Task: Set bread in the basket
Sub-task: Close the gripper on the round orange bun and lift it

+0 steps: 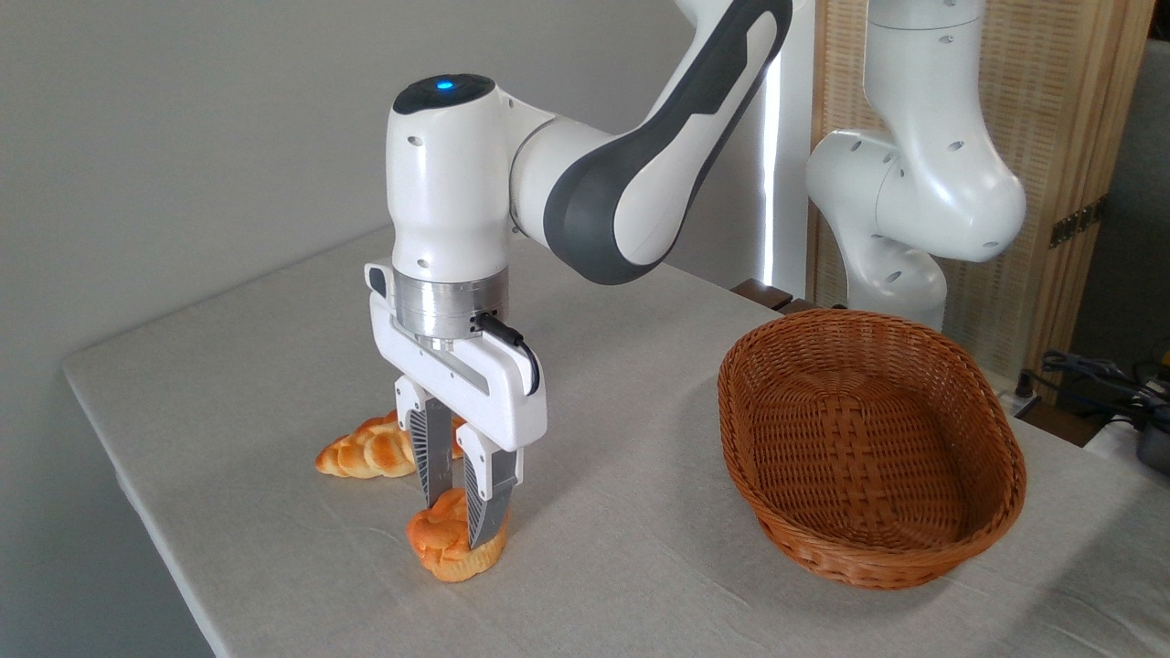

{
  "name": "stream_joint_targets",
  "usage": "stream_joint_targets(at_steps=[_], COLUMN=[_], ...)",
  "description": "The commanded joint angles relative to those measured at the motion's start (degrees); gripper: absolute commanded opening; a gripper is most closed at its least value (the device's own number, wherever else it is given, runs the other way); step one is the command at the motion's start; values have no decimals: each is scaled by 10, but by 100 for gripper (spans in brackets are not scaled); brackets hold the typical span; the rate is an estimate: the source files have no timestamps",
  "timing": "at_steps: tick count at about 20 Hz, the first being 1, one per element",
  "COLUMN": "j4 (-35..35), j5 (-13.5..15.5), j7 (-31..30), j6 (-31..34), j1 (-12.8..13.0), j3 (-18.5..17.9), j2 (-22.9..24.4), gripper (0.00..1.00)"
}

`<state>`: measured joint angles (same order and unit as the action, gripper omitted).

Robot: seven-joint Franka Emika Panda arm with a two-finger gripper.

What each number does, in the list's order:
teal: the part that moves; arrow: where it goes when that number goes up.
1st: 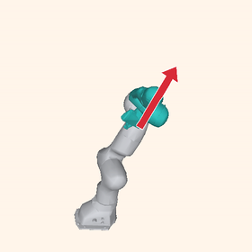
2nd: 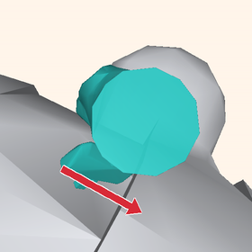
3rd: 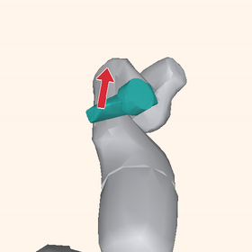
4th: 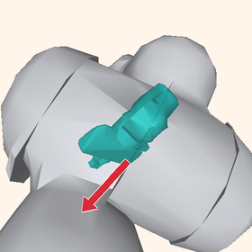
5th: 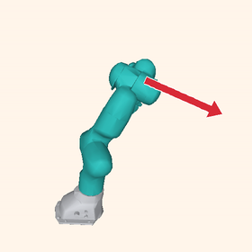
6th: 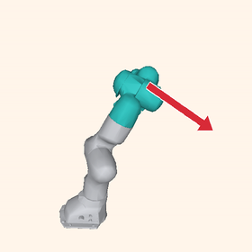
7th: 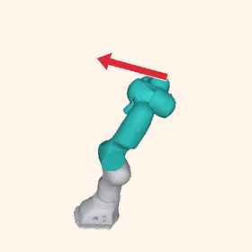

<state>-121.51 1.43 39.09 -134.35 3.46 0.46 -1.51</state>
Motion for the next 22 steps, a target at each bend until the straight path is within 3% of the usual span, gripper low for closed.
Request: stream_joint_targets(at_steps=[1,6,10,14,17,22], j4=[-4,-5,-2,1,32,38], j5=[-4,-5,-4,-5,-5,-3], j7=[5,5,-17,-9,23,154], j6=[-6,-4,1,11,107,321], j1=[3,3,2,2,2,2], j3=[-1,-1,-1,-3,-7,-37], j2=[3,3,3,6,31,149], gripper=[21,21,10,6,2,3])
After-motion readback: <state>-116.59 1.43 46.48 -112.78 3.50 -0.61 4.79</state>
